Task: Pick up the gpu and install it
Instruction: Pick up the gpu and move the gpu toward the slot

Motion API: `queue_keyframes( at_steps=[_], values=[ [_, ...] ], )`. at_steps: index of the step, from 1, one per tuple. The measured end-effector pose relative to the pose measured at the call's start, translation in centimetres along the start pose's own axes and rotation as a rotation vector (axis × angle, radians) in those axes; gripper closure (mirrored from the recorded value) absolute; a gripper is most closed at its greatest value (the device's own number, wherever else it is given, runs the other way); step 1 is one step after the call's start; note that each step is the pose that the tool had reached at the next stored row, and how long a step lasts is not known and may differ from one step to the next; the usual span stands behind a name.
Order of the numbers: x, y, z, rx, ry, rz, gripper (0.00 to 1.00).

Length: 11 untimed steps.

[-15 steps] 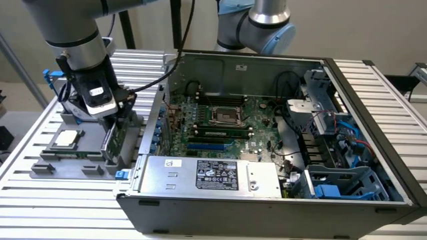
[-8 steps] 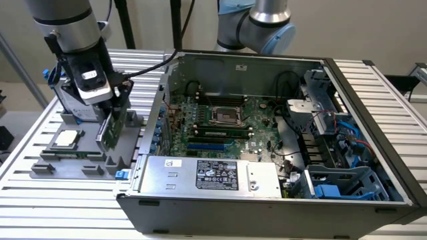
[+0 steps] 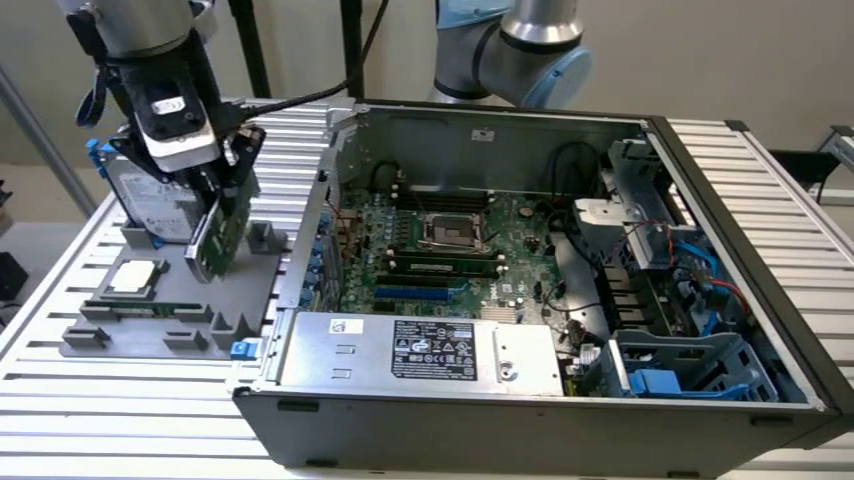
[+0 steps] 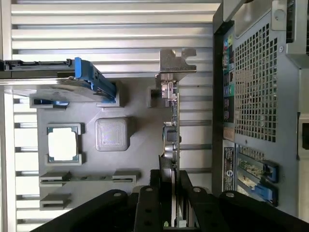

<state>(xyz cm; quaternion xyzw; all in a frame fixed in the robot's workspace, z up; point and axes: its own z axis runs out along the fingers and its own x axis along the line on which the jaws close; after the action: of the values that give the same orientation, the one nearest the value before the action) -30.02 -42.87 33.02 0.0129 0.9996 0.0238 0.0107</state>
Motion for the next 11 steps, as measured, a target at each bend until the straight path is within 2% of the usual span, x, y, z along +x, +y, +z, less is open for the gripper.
queue_keyframes(
  at_steps=[5, 11],
  values=[
    [-1.0, 0.12, -2.25, -0.0006, 0.0001, -0.003, 0.73],
    [-3.0, 0.04, -4.97, -0.0043, 0.0012, -0.007, 0.73]
  ],
)
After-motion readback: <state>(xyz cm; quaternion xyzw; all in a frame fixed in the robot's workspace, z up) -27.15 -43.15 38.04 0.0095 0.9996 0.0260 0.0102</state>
